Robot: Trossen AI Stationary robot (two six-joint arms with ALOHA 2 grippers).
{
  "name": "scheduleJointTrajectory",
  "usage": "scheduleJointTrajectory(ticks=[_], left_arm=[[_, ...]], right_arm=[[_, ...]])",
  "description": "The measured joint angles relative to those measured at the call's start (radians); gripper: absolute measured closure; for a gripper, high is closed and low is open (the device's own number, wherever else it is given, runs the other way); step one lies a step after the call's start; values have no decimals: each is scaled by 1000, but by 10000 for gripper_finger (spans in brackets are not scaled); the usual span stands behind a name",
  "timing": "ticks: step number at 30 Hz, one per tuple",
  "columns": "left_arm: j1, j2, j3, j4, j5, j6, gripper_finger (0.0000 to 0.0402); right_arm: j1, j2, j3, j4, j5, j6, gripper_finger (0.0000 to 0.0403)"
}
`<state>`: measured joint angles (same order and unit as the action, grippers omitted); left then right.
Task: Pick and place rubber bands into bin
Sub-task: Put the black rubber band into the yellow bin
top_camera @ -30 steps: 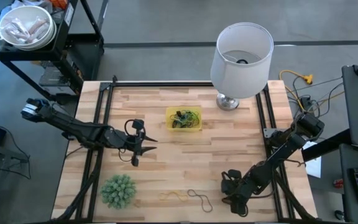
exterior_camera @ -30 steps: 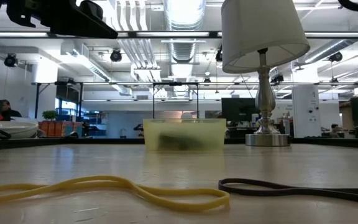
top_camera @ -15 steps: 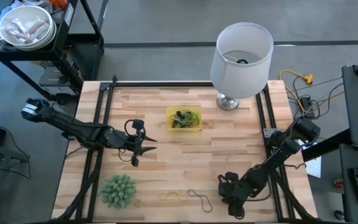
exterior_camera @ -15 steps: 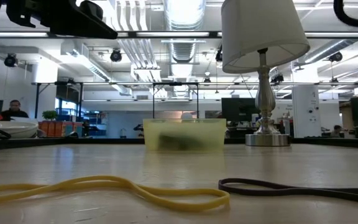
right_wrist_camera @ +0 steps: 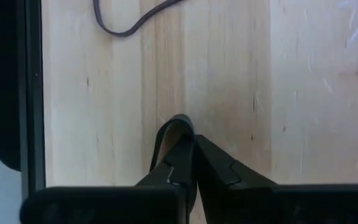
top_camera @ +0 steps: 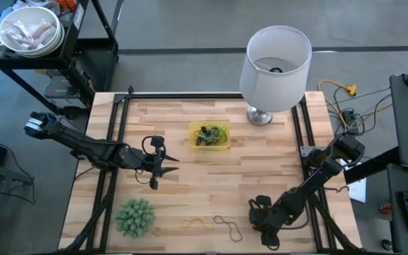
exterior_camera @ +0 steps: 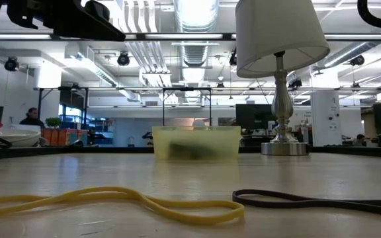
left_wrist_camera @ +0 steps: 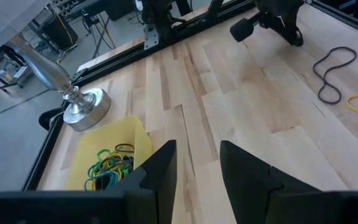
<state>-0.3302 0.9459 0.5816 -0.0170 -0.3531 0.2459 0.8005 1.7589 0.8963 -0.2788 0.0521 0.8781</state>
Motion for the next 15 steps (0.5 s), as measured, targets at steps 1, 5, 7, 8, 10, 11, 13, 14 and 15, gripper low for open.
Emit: scheduleJointTrajectory(ticks=[1, 5, 7, 8, 10, 11, 13, 14, 15], left_arm=[[0, 0, 0, 0, 0, 0, 295], [0, 0, 0, 0, 0, -1, 295], [0, 0, 0, 0, 0, -2, 295], [0, 0, 0, 0, 0, -2, 295], [0, 0, 0, 0, 0, -2, 295], [0, 0, 0, 0, 0, -2, 295], [0, 0, 0, 0, 0, -3, 295], [0, 0, 0, 0, 0, -3, 295], [0, 0, 0, 1, 0, -3, 295]], right_arm=[[0, 0, 0, -1, 6, -7, 394], [-2, -2, 15, -9, 52, -85, 394], [-6, -7, 33, -9, 98, -159, 394], [-11, -9, 43, -10, 124, -198, 394], [-20, -11, 67, -18, 192, -292, 394], [-25, -12, 80, -30, 234, -343, 394], [-35, -13, 109, -36, 345, -447, 394], [-39, -13, 121, -35, 400, -498, 394], [-44, -14, 134, -36, 459, -555, 394]])
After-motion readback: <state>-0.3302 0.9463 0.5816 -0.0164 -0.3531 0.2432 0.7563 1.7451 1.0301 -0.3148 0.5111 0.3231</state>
